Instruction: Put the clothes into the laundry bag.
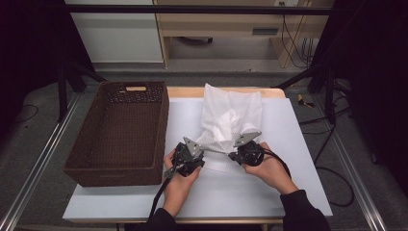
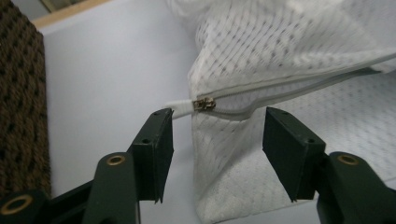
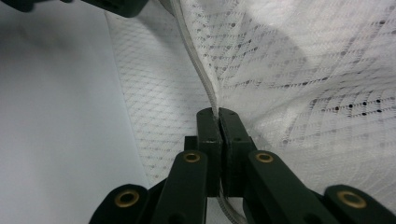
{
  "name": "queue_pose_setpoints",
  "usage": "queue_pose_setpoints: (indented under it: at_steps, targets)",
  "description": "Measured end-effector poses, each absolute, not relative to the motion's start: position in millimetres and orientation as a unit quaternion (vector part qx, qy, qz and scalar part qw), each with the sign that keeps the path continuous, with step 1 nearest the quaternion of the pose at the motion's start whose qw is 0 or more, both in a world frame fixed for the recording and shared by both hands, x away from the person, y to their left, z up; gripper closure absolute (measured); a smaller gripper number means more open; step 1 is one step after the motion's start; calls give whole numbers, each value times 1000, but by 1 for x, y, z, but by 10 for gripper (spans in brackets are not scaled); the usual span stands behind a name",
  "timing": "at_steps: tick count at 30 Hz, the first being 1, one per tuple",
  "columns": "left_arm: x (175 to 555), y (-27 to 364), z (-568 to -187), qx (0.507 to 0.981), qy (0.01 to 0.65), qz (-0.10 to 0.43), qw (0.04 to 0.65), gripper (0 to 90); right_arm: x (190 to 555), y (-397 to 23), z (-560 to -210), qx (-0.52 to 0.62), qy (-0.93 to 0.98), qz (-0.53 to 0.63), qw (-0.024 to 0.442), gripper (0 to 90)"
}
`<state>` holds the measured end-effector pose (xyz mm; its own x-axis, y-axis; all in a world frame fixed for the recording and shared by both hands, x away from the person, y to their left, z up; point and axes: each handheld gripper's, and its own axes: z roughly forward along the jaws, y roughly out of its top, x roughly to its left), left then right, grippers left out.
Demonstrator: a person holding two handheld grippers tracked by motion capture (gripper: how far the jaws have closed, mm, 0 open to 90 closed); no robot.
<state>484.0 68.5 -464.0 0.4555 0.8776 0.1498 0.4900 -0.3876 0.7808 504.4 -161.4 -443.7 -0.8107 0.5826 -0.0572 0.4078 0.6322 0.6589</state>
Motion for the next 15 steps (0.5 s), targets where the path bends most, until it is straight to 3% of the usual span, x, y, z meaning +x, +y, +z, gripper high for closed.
queue_pose_setpoints:
  at_steps: [4, 10, 11, 15]
  targets:
    - [490, 68, -471, 778, 456, 279, 330, 462, 504, -161, -444, 276, 894, 328, 133, 888]
    - [493, 65, -474, 790, 451, 255, 328, 715, 504, -162, -444, 275, 895, 326, 135, 887]
    - [493, 65, -474, 791, 450, 253, 329, 791, 504, -162, -444, 275, 895, 325, 135, 887]
    - [484, 65, -471, 797, 441, 239, 337, 865, 503, -163, -444, 275, 895, 325, 135, 887]
